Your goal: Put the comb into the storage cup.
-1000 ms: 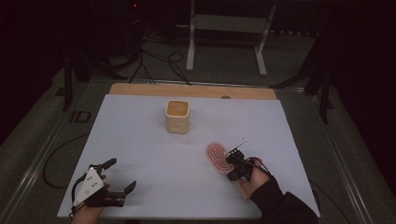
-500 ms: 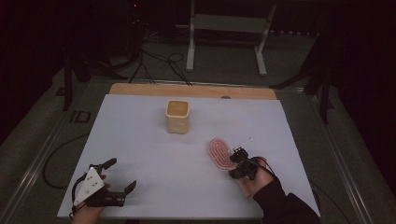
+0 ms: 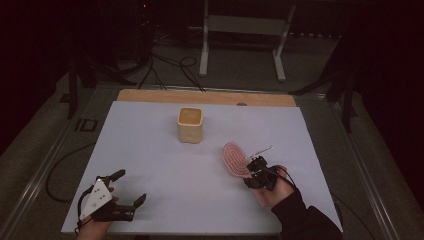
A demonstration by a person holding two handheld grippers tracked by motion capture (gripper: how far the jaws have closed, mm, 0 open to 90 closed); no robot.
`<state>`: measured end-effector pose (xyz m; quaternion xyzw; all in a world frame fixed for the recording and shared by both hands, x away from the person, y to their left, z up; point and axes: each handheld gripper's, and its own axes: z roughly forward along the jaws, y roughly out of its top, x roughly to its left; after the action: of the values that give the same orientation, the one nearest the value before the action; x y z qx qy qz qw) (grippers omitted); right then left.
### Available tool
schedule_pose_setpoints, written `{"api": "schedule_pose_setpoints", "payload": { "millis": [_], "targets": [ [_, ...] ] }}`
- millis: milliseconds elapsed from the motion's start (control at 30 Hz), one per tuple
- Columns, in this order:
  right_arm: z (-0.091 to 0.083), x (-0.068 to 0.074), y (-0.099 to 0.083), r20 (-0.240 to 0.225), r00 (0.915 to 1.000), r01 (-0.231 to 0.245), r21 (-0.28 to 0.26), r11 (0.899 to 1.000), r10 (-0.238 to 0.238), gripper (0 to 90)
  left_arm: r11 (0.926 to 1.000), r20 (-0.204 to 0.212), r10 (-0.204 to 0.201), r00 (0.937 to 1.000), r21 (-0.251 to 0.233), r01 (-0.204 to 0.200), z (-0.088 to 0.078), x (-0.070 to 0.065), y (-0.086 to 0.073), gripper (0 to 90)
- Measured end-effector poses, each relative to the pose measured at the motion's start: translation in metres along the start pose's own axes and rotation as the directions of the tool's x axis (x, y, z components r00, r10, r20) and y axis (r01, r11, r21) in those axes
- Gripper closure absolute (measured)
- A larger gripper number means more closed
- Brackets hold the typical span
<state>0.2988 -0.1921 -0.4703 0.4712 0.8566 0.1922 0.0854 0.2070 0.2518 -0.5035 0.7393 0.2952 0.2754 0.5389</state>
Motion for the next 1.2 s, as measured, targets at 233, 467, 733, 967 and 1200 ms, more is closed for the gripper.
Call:
{"api": "schedule_pose_setpoints", "payload": {
  "millis": [233, 467, 733, 967, 1200],
  "targets": [
    [-0.011, 0.002, 0.005, -0.002, 0.9998, 0.018, -0.072, 0.997, -0.018, 70.1, 1.0000, 0.000, 0.003, 1.0000, 0.004, -0.003, 0.000, 0.000, 0.000, 0.0],
    [-0.019, 0.000, 0.007, -0.031, 0.9991, 0.023, -0.144, 0.989, -0.028, 70.1, 1.0000, -0.001, 0.004, 1.0000, 0.004, -0.004, 0.000, 0.000, 0.000, 0.0],
    [-0.028, -0.001, 0.009, -0.077, 0.9944, 0.053, -0.235, 0.971, -0.072, 70.1, 1.0000, 0.001, 0.001, 1.0000, 0.002, -0.001, 0.001, 0.000, 0.000, 0.0],
    [-0.030, -0.001, 0.013, -0.120, 0.9840, 0.088, -0.309, 0.947, -0.131, 70.1, 1.0000, 0.002, 0.000, 1.0000, 0.003, 0.000, 0.001, 0.000, -0.001, 0.0],
    [-0.032, 0.000, 0.015, -0.142, 0.9747, 0.108, -0.373, 0.921, -0.172, 70.1, 1.0000, 0.002, 0.000, 1.0000, 0.004, 0.000, 0.001, 0.000, -0.001, 0.0]
  ]
}}
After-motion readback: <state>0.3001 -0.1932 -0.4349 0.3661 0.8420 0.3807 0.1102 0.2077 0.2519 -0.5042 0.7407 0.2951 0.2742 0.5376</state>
